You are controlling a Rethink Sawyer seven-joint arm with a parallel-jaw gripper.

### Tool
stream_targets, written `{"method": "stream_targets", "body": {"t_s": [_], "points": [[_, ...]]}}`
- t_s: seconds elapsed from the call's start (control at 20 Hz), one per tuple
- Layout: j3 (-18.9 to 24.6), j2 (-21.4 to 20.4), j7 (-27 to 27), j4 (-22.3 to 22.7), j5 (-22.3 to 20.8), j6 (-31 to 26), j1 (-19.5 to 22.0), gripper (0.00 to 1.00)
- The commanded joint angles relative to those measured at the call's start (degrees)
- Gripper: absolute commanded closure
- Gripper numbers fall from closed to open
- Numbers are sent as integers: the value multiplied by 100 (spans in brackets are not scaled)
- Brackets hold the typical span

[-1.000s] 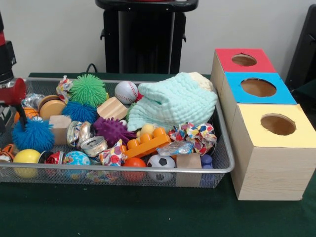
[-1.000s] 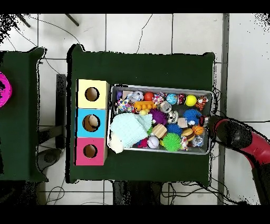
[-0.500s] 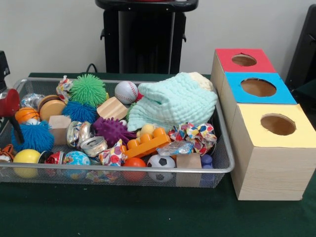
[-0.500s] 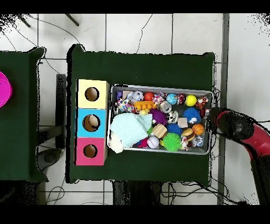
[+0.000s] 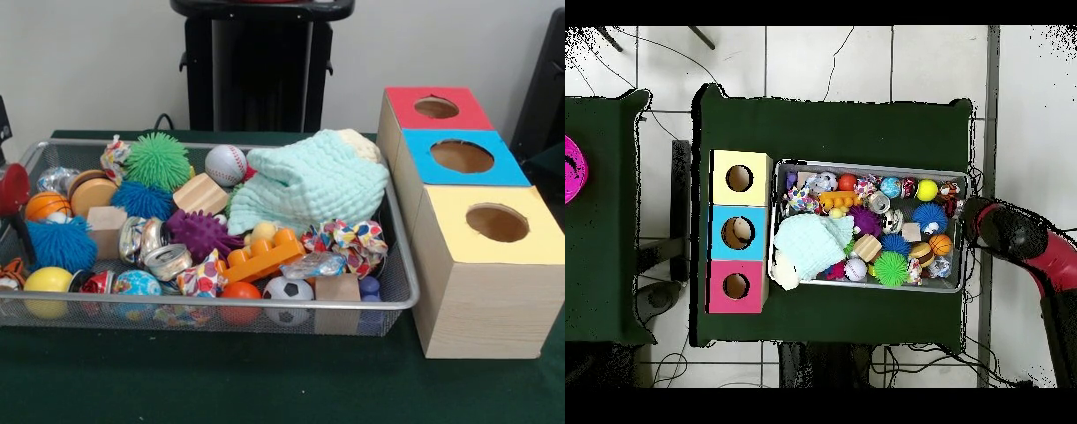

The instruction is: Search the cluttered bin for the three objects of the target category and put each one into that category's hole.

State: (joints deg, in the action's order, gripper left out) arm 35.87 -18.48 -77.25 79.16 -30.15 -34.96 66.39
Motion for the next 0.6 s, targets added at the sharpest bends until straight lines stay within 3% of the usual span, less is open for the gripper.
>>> {"method": "stream_targets", "body": {"t_s": [0.05, 0.25, 0.6], "points": [[169, 373, 1002, -749, -323, -27, -67, 0], [126, 478, 1040, -959, -441, -6, -201, 0], [49, 1011, 1439, -1800, -470, -751, -509, 0]]}}
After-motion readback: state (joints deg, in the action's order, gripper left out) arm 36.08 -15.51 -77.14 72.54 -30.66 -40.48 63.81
